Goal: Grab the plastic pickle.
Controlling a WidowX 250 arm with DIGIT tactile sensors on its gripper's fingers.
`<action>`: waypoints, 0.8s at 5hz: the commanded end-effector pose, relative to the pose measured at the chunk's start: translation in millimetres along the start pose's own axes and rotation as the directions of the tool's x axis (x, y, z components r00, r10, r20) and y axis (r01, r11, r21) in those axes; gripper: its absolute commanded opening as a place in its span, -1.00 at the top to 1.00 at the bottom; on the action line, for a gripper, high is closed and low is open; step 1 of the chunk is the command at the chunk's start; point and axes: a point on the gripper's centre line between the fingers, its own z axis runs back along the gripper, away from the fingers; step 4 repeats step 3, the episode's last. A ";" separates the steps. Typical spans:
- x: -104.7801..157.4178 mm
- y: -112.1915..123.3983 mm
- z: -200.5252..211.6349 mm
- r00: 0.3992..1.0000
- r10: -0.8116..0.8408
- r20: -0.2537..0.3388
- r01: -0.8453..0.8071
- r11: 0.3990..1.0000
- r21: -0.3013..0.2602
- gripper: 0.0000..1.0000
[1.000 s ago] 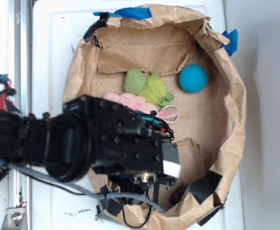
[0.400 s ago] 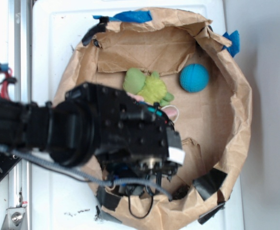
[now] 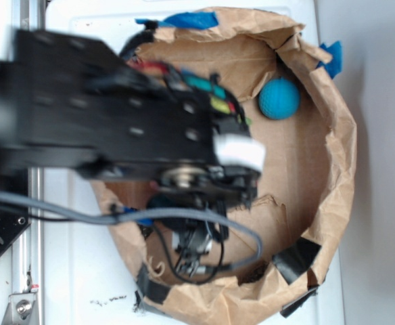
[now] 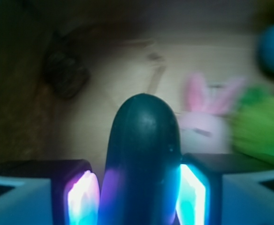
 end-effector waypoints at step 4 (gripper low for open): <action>3.1 13.5 58.1 0.993 0.075 0.087 -0.075 0.997 0.002 1.00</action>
